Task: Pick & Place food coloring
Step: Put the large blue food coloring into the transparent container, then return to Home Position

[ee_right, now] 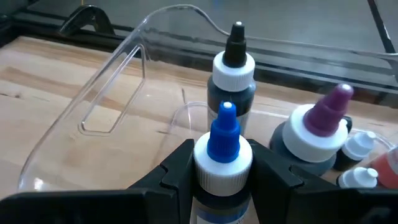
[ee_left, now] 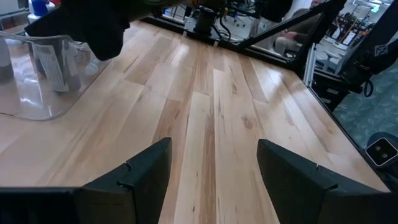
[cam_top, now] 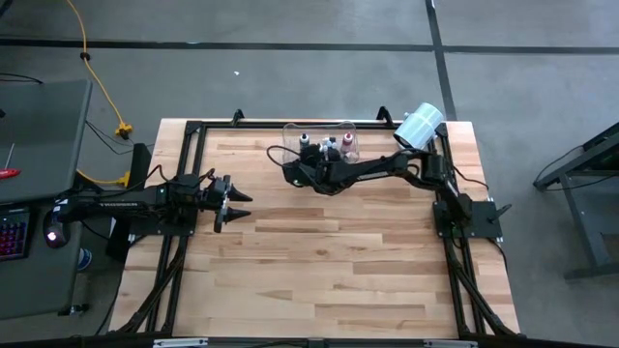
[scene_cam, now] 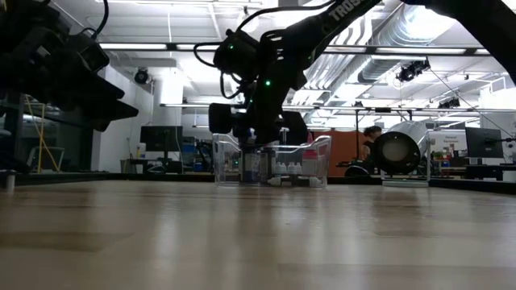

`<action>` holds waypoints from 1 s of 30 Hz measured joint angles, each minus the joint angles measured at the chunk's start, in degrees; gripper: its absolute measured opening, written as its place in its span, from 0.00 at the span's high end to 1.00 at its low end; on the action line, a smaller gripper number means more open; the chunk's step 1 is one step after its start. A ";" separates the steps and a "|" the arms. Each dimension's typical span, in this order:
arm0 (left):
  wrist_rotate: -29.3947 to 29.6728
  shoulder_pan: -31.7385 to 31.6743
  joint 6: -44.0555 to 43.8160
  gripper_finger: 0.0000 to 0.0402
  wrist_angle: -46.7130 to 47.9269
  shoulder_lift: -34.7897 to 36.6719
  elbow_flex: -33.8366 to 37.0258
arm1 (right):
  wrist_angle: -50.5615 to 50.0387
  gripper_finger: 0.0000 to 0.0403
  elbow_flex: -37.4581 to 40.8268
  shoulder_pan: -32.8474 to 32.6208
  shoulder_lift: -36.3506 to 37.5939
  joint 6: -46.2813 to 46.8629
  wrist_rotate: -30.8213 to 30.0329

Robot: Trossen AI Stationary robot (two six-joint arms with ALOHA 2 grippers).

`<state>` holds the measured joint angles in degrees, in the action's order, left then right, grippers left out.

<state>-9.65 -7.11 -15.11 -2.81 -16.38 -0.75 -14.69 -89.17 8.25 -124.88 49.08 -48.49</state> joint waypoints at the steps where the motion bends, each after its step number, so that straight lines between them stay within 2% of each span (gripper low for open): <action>1: -0.02 0.01 0.00 0.42 0.00 0.02 0.00 | -0.06 0.72 0.00 0.02 0.00 -0.02 0.08; 7: 0.09 0.01 0.00 0.42 0.00 -0.01 0.00 | -0.29 0.70 -0.04 0.02 0.00 -1.09 1.34; 12: 0.17 -0.01 0.00 0.42 0.00 0.02 0.00 | -0.23 0.46 -0.04 0.11 0.00 -1.11 2.21; 15: 0.19 0.00 0.00 0.42 0.00 0.02 0.00 | 0.00 0.38 -0.04 0.01 0.30 -2.91 4.03; 20: 0.20 -0.01 0.00 0.42 0.00 -0.01 0.00 | 0.80 0.36 -0.04 -0.07 0.63 -7.85 7.60; 30: 0.20 -0.01 0.00 0.42 -0.02 0.01 0.00 | -4.49 0.36 0.00 -0.15 2.96 -10.77 6.92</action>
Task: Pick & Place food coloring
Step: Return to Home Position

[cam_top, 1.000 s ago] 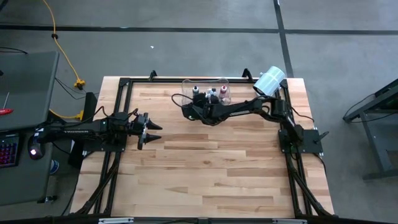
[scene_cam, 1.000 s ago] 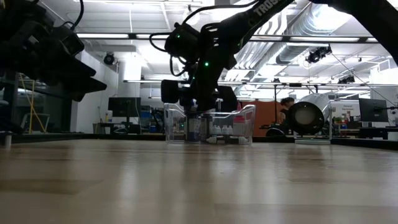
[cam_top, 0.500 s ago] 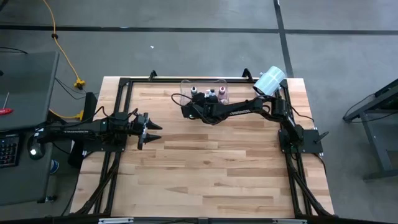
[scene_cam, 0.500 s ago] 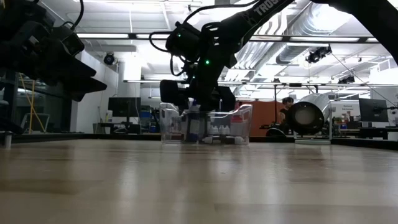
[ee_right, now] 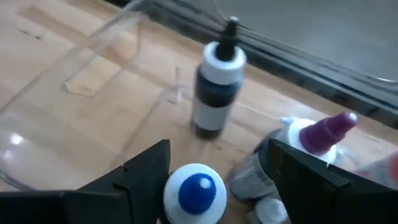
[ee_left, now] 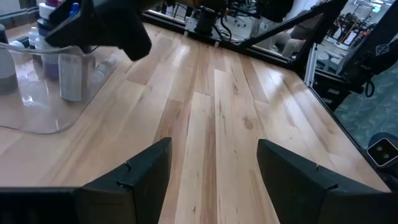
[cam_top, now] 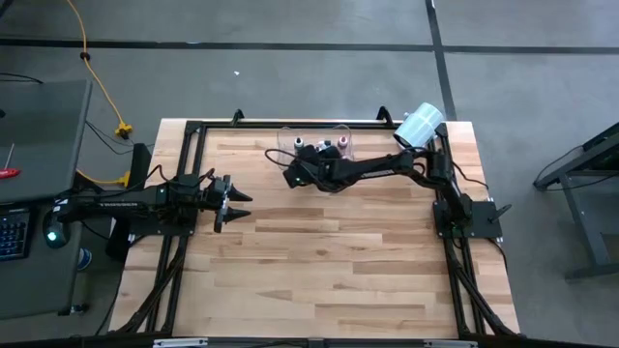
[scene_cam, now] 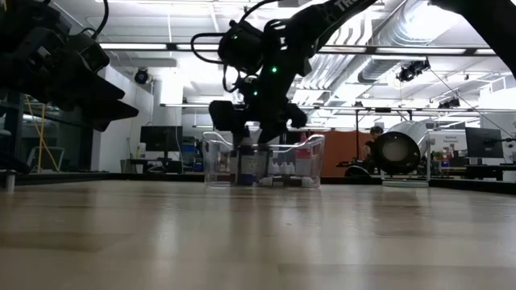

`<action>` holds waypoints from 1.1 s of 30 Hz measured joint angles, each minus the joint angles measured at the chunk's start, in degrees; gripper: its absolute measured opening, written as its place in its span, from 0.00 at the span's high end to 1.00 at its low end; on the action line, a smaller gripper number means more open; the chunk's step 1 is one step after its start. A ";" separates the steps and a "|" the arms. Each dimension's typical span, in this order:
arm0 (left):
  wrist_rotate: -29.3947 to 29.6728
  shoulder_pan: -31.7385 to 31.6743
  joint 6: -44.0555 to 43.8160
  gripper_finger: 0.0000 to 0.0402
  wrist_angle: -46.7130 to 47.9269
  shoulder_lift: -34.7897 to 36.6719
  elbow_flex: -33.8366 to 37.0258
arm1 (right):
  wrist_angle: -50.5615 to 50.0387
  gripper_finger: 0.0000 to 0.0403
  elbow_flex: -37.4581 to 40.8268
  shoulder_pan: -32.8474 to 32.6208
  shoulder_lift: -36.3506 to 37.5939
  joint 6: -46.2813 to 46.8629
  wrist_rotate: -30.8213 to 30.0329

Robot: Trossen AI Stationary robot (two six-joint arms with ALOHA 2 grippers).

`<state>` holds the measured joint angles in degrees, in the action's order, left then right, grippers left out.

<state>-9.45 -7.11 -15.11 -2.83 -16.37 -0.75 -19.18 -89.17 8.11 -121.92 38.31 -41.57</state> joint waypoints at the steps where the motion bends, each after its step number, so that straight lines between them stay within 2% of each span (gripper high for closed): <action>1: 0.00 0.02 0.00 0.42 0.00 -0.01 0.00 | -1.19 0.36 0.00 0.10 0.33 0.59 -0.44; 5: 0.00 0.00 0.00 0.42 0.00 0.01 0.00 | -2.56 0.36 0.09 0.15 1.38 1.50 -1.78; 16: -0.01 0.01 0.00 0.42 0.00 0.01 0.00 | -1.64 0.36 0.07 -0.68 3.50 1.14 1.46; 22: -0.04 0.00 0.00 0.42 0.00 0.00 0.00 | -1.56 0.36 0.07 -1.34 6.74 -1.88 -0.70; 26: -0.22 0.01 0.00 0.42 0.00 0.01 0.00 | -1.16 0.36 0.07 -2.32 10.13 -3.19 0.01; 33: -0.17 0.00 0.00 0.42 0.00 0.01 0.00 | -1.11 0.36 0.07 -5.55 18.23 -9.38 7.99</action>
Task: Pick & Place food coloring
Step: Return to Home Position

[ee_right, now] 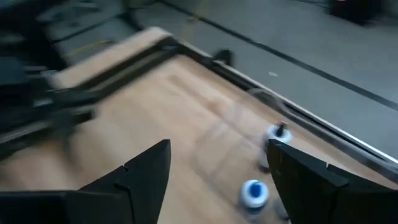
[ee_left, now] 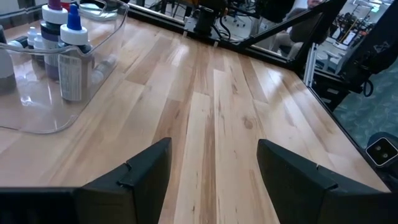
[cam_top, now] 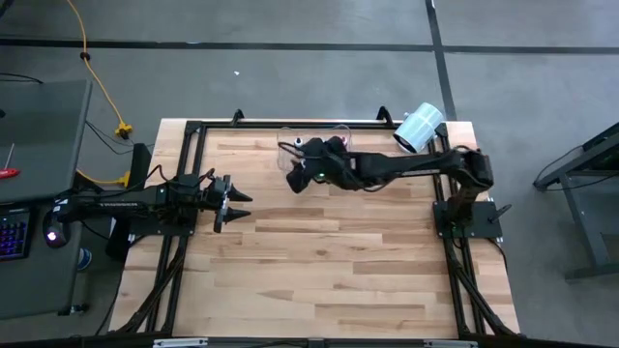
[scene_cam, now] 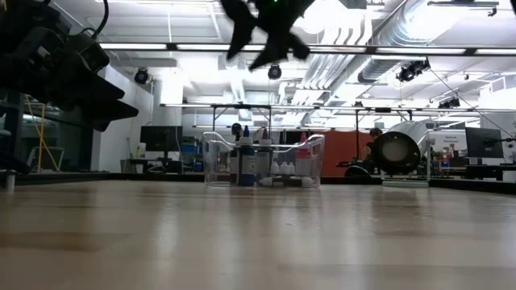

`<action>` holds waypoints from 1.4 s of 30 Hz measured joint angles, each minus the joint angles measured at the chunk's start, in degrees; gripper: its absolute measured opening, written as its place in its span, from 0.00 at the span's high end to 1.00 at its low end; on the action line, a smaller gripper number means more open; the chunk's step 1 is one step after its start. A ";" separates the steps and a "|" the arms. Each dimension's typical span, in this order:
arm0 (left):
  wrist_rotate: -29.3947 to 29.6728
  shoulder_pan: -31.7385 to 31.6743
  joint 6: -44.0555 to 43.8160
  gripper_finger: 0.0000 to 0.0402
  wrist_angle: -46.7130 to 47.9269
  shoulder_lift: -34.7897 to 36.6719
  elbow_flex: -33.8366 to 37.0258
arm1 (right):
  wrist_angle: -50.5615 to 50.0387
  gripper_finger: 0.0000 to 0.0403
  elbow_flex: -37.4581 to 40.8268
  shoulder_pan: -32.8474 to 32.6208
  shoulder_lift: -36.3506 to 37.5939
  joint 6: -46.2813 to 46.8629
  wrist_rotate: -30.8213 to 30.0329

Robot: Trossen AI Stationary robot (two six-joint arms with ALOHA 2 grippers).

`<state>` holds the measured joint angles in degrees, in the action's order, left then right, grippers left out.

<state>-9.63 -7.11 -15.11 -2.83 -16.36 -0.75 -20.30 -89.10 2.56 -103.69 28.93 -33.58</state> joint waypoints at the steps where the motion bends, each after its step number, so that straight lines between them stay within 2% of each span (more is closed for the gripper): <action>1: 0.00 0.00 0.00 0.42 0.00 0.00 0.00 | -0.04 0.37 0.00 -0.54 1.34 -1.29 1.91; 5: 0.00 0.01 0.00 0.42 0.00 0.00 0.00 | -1.42 0.43 -0.09 -3.00 6.09 -6.33 9.32; 8: 0.00 0.00 0.00 0.42 0.00 0.00 0.00 | -5.39 0.52 -0.09 -4.85 9.41 -7.92 12.72; 11: 0.02 0.01 0.00 0.42 0.00 0.00 0.00 | -12.45 0.65 -0.09 -6.61 12.88 -8.64 13.21; 16: 0.04 0.00 0.00 0.42 0.00 0.00 0.00 | -22.11 0.94 -0.09 -9.95 18.30 -8.41 13.14; 17: 0.04 0.01 0.00 0.42 0.00 0.00 0.00 | -23.24 0.97 -0.09 -10.74 19.28 -8.47 13.11; 21: 0.07 0.02 0.00 0.42 0.00 0.00 0.00 | -25.95 0.96 -0.09 -13.75 22.51 -8.44 11.86; 23: 0.13 0.00 0.00 0.42 0.00 0.00 0.00 | -25.32 0.99 1.62 -14.82 24.59 -8.14 10.14; 25: 0.17 0.00 0.00 0.42 0.00 -0.02 0.00 | -21.38 0.99 6.57 -15.42 27.72 -8.14 9.10; 32: 0.17 0.01 0.00 0.42 0.00 0.00 0.00 | 3.19 1.00 33.59 -15.51 41.99 -7.99 9.83; 42: 0.15 0.00 0.00 0.42 0.00 0.00 0.00 | 22.31 1.00 57.92 -11.43 59.90 -9.45 11.36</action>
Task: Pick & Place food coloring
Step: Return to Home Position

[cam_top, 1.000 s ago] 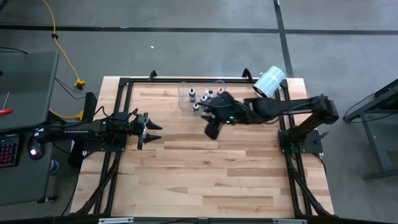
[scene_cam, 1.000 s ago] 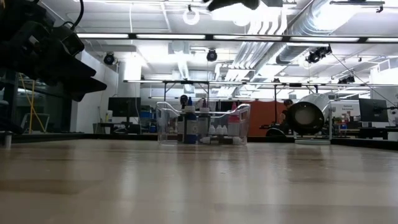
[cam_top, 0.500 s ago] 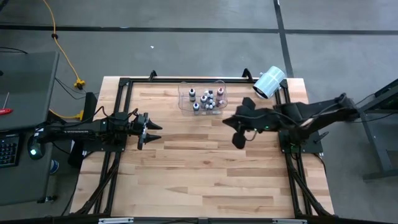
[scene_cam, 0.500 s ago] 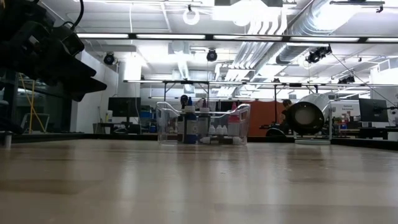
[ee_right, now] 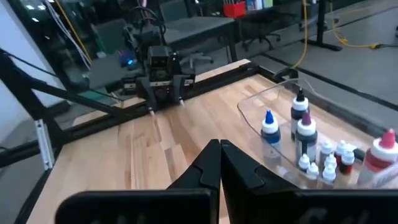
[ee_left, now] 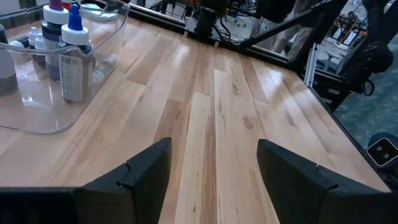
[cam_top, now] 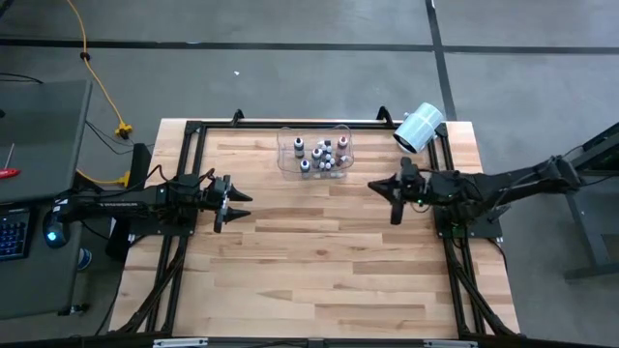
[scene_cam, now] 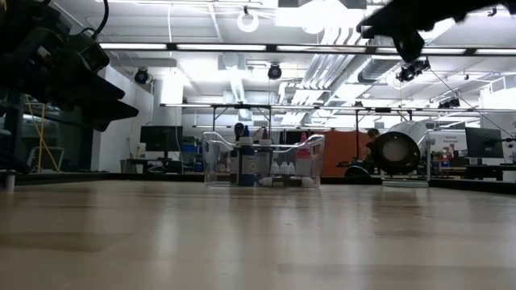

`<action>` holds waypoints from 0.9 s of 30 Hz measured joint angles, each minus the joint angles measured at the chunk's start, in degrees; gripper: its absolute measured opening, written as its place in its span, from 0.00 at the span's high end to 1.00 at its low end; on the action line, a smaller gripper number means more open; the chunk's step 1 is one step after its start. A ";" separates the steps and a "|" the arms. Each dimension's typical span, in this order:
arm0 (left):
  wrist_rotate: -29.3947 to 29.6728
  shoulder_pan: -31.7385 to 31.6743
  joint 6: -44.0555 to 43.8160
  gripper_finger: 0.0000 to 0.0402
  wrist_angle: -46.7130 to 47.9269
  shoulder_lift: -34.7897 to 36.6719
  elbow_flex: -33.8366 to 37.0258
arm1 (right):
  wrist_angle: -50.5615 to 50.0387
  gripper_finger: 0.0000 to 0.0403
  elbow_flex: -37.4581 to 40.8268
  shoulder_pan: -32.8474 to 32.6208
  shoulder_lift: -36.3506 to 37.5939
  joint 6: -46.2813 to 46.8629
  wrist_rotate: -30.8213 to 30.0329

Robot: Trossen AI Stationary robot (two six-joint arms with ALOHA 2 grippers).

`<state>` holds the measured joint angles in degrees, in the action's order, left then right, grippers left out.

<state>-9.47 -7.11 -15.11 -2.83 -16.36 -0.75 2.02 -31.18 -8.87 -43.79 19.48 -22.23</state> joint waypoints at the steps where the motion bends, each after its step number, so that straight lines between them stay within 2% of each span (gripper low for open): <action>1: 0.00 0.00 0.00 0.42 0.00 0.00 0.00 | 1.19 1.00 2.28 0.53 1.91 -0.01 0.80; 6: 0.02 0.00 0.00 0.42 0.00 0.00 0.00 | 6.50 1.00 12.59 1.47 10.64 0.83 1.76; 11: 0.02 0.01 0.00 0.42 0.00 -0.02 0.00 | 11.53 1.00 19.30 1.47 16.43 -2.25 -1.94; 15: 0.02 0.02 0.00 0.42 0.00 -0.01 0.00 | 16.82 1.00 22.54 1.47 18.09 -6.61 -2.37; 21: 0.02 0.00 0.00 0.42 0.00 -0.01 0.00 | 30.33 1.00 28.12 3.21 18.88 -15.32 -2.17; 27: 0.04 0.02 0.00 0.42 0.00 -0.02 0.00 | 30.83 1.00 28.46 7.40 18.84 -15.64 3.91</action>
<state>-9.43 -7.09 -15.11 -2.83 -16.38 -0.75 32.85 -2.72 -1.46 -24.95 3.84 -18.31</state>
